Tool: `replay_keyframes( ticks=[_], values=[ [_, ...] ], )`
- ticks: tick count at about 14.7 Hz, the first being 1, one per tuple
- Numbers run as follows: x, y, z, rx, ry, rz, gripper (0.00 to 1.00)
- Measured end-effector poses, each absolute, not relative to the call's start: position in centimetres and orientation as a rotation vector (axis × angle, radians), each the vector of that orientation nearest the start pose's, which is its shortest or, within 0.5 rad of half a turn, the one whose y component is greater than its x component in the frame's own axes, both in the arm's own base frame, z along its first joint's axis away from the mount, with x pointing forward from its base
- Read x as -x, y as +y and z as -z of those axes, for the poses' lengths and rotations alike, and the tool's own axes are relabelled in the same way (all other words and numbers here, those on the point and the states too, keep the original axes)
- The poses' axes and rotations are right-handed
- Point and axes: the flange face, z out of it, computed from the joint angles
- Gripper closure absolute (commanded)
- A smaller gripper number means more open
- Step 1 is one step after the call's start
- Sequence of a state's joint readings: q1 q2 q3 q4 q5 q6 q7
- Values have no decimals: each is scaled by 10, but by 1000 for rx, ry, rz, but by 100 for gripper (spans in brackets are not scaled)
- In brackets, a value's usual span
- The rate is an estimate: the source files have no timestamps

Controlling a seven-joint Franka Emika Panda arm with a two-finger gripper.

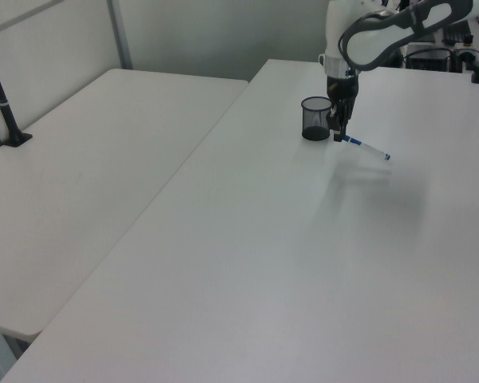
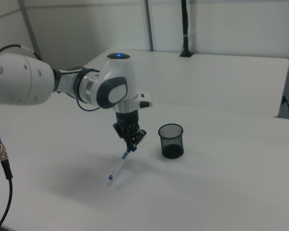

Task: Remove the marker
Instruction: 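Carry the marker beside the cup and lower it to the table, then open the gripper to release the marker and raise away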

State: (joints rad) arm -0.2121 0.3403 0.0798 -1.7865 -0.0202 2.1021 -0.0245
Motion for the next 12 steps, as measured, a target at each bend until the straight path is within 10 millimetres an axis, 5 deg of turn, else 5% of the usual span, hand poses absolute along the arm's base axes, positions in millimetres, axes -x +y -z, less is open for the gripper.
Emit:
replay_keyframes(
  ticks=[1,2,4,8,12],
  values=[
    [-633,-87,-355,3126,155,-28,87],
    [-633,-86,-349,3127,150,-21,54],
    [-631,-83,-338,3128,143,-21,25],
    [-631,-83,-337,3128,143,-21,0],
    [-633,-84,-342,3129,150,-4,0]
  ],
)
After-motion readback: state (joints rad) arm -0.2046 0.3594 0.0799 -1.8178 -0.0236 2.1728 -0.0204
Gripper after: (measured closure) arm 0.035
